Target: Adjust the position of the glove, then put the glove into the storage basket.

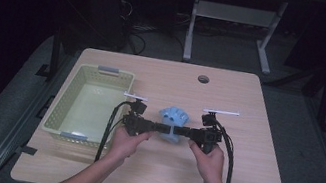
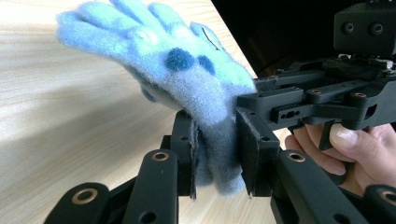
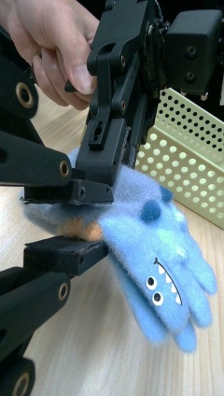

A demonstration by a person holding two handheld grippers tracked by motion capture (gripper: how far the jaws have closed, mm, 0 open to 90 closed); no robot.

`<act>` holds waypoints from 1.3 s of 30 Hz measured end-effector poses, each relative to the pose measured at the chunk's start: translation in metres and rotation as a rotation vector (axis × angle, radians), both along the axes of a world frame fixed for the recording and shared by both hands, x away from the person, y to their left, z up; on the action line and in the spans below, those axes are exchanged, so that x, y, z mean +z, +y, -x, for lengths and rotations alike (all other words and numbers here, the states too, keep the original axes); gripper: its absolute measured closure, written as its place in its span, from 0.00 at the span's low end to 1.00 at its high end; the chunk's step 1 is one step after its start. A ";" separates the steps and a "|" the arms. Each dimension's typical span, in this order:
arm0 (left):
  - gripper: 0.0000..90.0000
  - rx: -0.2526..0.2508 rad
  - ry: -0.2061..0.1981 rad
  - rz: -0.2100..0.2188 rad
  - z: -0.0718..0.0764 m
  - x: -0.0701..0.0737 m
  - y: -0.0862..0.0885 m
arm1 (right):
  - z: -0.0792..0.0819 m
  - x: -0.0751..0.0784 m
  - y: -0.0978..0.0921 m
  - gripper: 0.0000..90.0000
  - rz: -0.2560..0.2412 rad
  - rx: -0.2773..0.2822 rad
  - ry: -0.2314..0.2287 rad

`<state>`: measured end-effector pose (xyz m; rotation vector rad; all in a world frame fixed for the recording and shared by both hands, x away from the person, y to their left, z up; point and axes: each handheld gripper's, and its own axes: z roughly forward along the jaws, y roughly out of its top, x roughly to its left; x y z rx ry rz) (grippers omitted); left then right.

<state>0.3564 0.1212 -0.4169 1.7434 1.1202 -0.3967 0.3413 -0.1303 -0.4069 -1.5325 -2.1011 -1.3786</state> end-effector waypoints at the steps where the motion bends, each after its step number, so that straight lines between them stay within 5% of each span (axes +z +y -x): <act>1: 0.77 0.001 0.000 0.000 0.000 0.000 0.001 | 0.000 0.001 0.002 0.82 0.004 0.003 -0.004; 39: 0.77 0.055 -0.032 0.030 -0.003 0.034 0.068 | -0.020 0.035 0.062 0.82 -0.022 0.088 -0.049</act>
